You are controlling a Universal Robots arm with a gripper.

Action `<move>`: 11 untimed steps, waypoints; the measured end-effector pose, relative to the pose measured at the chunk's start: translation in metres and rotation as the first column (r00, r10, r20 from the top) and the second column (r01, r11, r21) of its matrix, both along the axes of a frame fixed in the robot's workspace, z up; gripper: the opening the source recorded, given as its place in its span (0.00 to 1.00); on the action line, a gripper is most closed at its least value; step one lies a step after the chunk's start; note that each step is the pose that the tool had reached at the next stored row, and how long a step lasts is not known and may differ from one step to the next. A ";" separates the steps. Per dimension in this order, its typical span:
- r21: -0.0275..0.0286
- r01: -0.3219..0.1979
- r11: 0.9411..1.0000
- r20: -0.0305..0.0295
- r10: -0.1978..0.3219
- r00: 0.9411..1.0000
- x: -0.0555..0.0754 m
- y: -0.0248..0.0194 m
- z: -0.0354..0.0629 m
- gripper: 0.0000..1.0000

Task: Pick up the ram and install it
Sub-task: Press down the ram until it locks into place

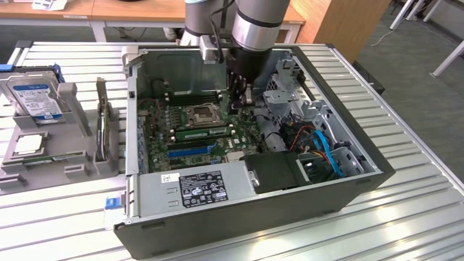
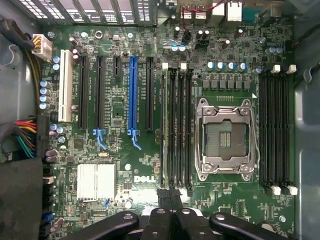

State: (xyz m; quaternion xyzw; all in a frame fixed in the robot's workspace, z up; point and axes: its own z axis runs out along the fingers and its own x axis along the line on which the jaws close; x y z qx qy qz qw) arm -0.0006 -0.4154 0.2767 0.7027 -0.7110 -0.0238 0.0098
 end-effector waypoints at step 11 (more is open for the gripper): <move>0.000 0.000 1.000 0.000 0.000 1.000 0.000 0.0000 -0.0080 0.10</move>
